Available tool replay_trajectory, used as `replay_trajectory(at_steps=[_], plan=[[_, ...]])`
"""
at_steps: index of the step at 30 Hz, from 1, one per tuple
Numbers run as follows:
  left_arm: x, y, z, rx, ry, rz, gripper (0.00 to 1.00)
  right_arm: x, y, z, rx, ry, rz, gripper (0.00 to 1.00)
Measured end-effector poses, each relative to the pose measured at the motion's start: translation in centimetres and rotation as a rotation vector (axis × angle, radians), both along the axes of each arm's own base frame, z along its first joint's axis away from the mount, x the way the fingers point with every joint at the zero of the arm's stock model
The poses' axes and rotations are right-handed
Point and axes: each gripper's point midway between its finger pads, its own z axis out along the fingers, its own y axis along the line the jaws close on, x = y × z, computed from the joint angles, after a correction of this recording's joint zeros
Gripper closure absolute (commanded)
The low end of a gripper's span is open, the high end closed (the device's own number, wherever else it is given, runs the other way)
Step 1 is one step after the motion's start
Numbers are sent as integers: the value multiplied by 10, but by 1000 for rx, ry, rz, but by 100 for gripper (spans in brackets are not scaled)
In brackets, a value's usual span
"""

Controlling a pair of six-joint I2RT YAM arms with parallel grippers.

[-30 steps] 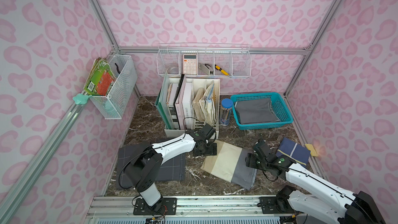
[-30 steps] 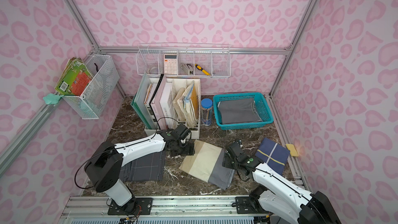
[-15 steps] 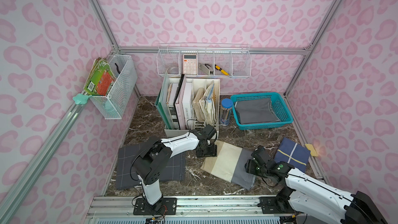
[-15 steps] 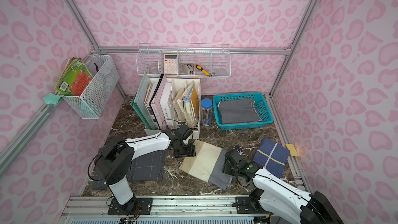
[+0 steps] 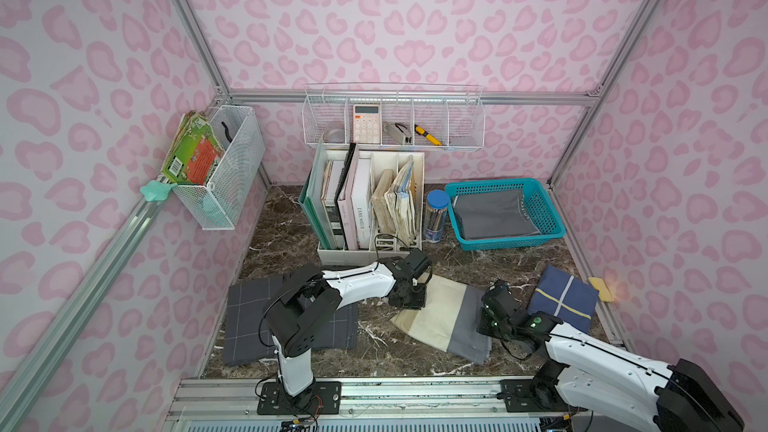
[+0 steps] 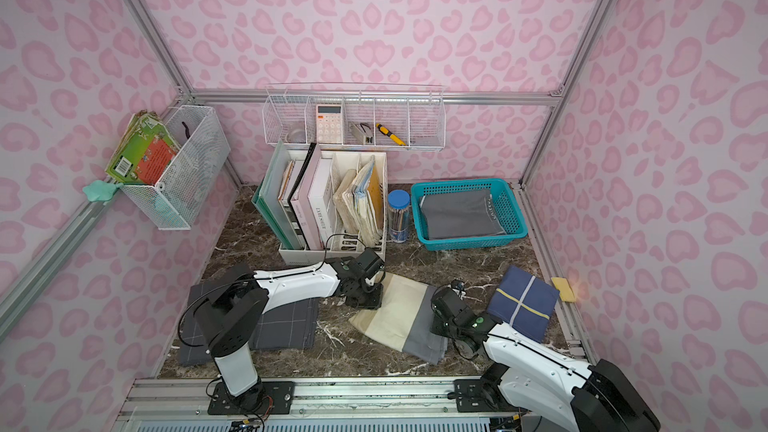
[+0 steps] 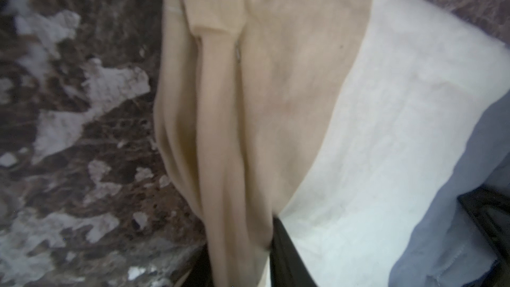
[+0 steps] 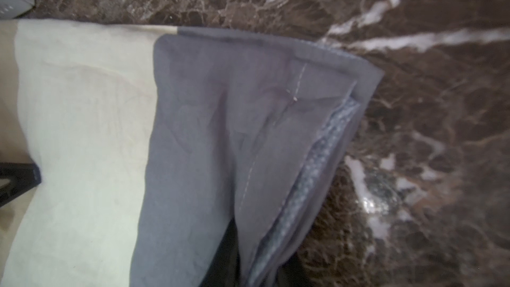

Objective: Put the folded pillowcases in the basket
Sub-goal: Pick up the pillowcase at the center of the board.

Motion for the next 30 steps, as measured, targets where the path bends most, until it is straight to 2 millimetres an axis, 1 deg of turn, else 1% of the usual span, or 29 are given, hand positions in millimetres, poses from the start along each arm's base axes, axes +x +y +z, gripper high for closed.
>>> replay_trajectory(at_steps=[4, 9, 14, 18, 20, 23, 26, 30], plan=[[-8, 1, 4, 3, -4, -2, 87, -2, -4, 5, -19, 6, -4, 99], [-9, 3, 15, -8, -34, 2, 100, 0, -8, 10, -35, -6, -11, 100], [-9, 5, 20, -14, -52, 22, 100, 4, -7, 17, -28, -25, -15, 100], [-7, 5, 29, -20, -84, 28, 100, 10, -6, 30, -27, -60, -10, 100], [-7, 4, 37, -20, -110, 26, 100, 14, -6, 40, -29, -83, -14, 100], [-6, 0, 57, -18, -165, 19, 100, 21, -6, 57, -40, -124, -13, 100], [-4, -6, 80, -24, -233, 15, 100, 29, -7, 78, -52, -162, -25, 100], [3, -11, 116, -38, -321, 23, 100, 43, -8, 114, -64, -244, -43, 100]])
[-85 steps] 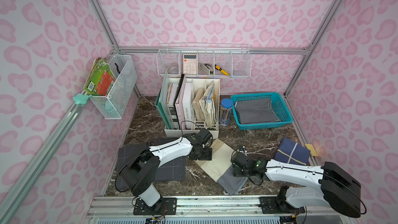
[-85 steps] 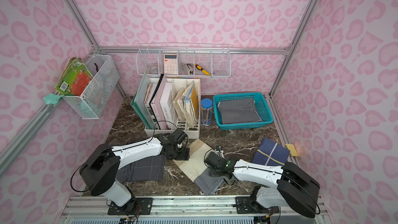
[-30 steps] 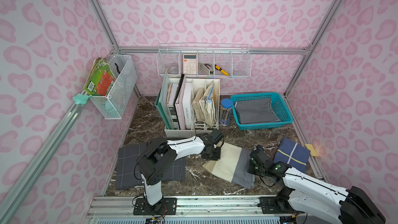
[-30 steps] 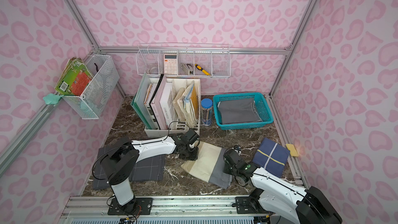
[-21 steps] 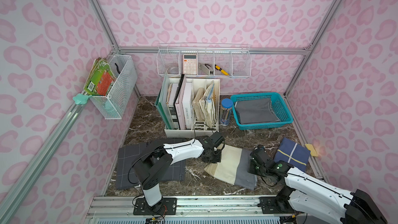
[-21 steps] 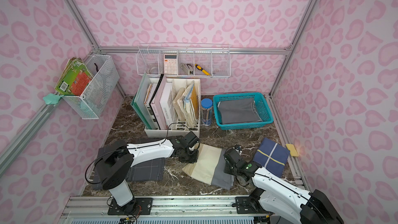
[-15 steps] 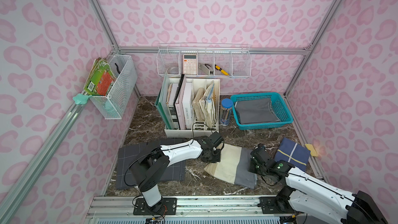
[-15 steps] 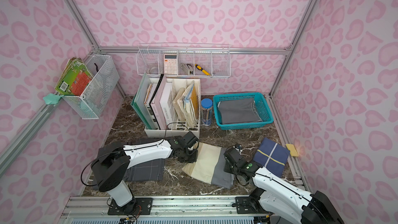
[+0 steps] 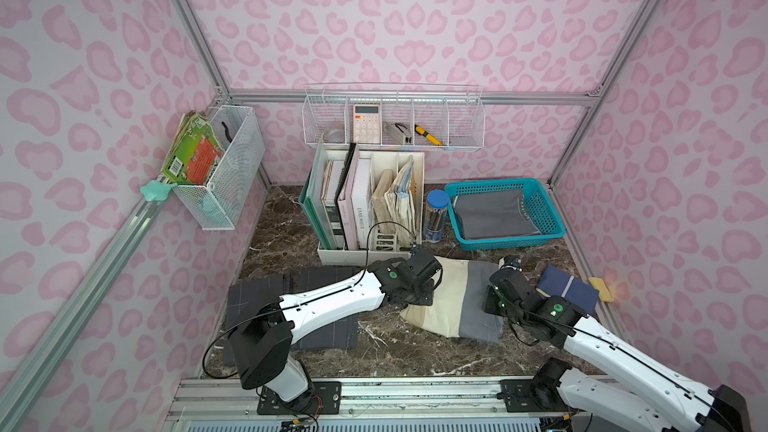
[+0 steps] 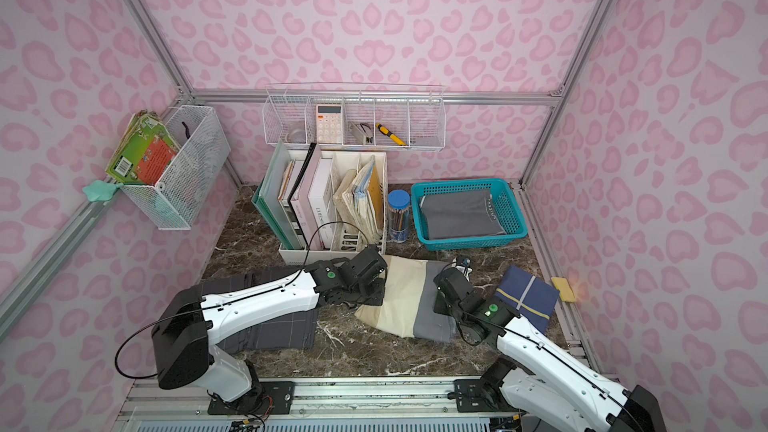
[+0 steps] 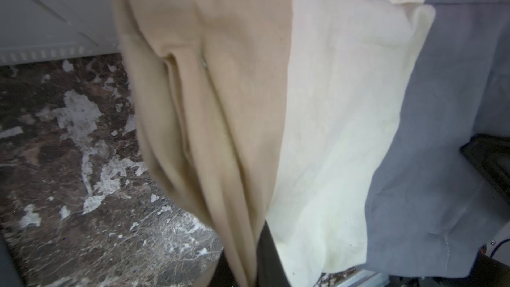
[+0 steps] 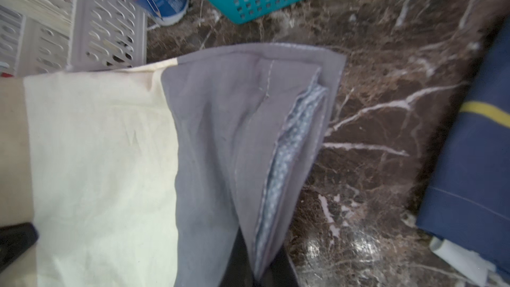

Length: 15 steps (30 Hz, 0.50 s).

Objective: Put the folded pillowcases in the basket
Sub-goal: Pick up the pillowcase at the center of the board, then place the pillowcase in the basket.

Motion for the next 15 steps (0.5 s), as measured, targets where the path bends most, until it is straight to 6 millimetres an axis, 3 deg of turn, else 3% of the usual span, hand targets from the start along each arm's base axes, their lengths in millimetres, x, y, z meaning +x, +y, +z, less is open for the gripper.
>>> replay_trajectory(at_steps=[7, 15], plan=[[19, -19, 77, -86, -158, -16, 100, 28, -23, 76, -35, -172, -74, 100], [49, -61, 141, -178, -341, -98, 100, 74, -75, 146, -122, -317, -188, 100]])
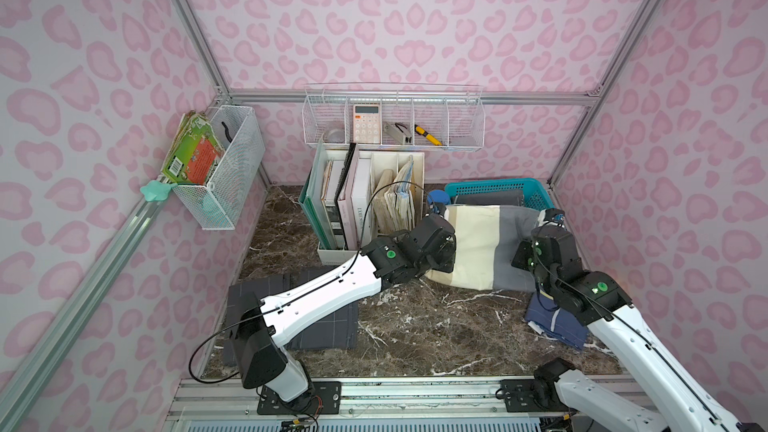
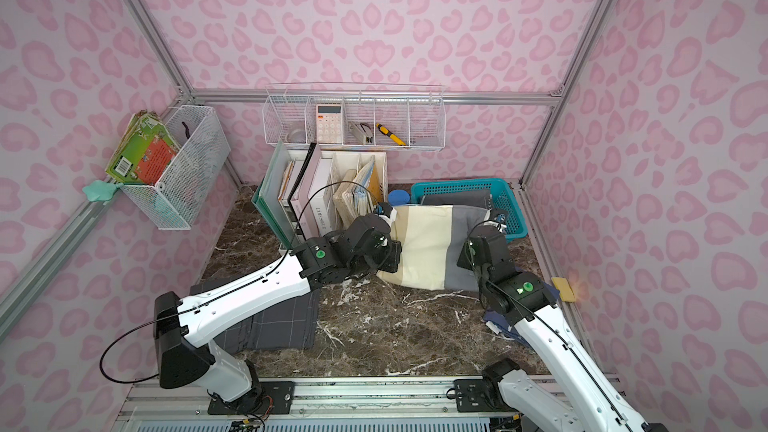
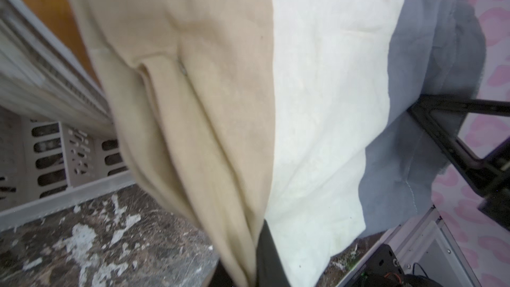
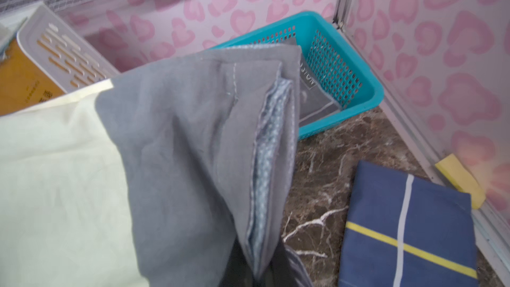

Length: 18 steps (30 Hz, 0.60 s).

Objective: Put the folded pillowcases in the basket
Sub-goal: Place the pillowcase in the basket.

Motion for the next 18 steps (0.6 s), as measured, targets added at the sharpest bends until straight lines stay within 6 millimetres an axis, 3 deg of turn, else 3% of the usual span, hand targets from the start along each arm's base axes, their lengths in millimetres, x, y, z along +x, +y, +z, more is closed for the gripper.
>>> replay_trajectory(at_steps=[4, 8, 13, 18], plan=[[29, -31, 28, -19, -84, -5, 100, 31, -30, 24, -22, -44, -60, 100], [57, -53, 35, -16, -121, 0, 100, 60, -53, 30, -23, -55, -94, 100], [99, -75, 28, -12, -133, 27, 100, 91, -72, 25, -4, -44, -114, 100], [132, -89, 7, -1, -138, 48, 100, 125, -83, 11, -12, -17, -116, 100]])
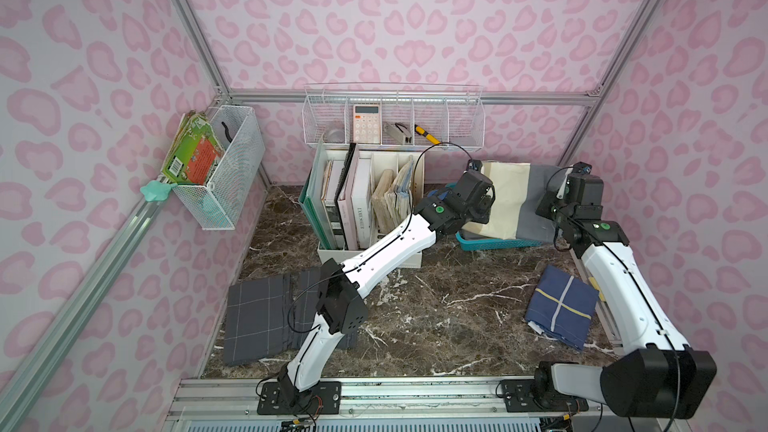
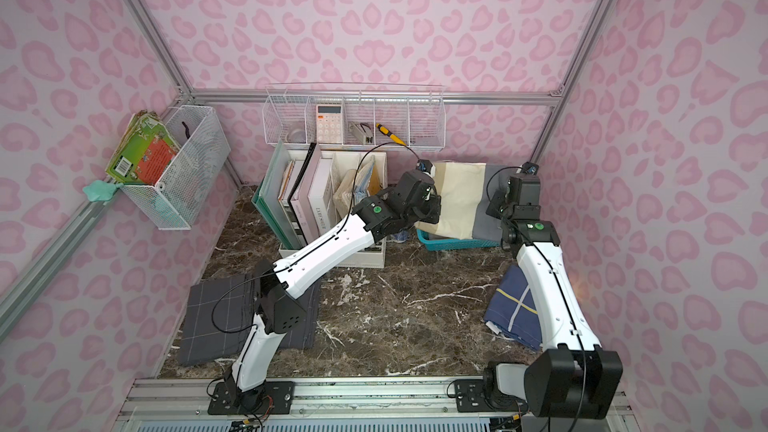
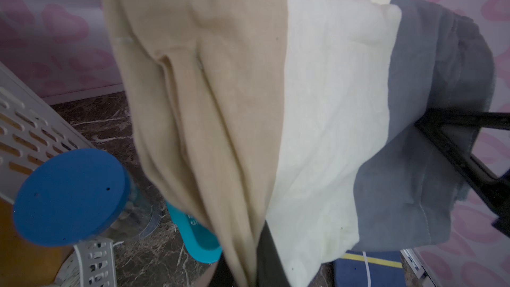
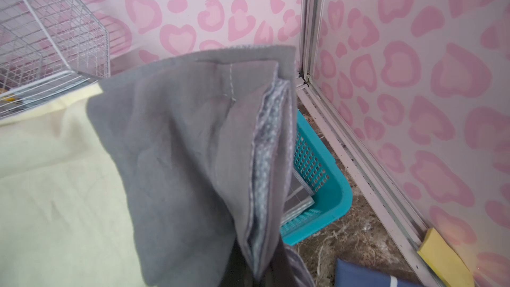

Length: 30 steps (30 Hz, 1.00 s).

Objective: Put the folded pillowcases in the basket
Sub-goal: Place the pillowcase in the basket.

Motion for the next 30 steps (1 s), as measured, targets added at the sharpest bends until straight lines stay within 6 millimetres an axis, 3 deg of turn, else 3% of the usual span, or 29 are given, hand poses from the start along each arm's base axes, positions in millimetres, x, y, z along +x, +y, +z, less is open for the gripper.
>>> replay_trajectory(at_steps=[8, 15, 21, 30], plan=[[31, -16, -50, 19, 9, 12, 100, 51, -10, -41, 1, 89, 19, 100], [54, -23, -85, 14, 3, 27, 100, 81, -7, -81, -15, 161, 61, 100], [66, -23, -112, 21, 25, 26, 100, 94, -9, -107, -23, 217, 59, 100], [63, -26, -125, 9, 67, 19, 100, 102, -19, -136, -41, 280, 29, 100]])
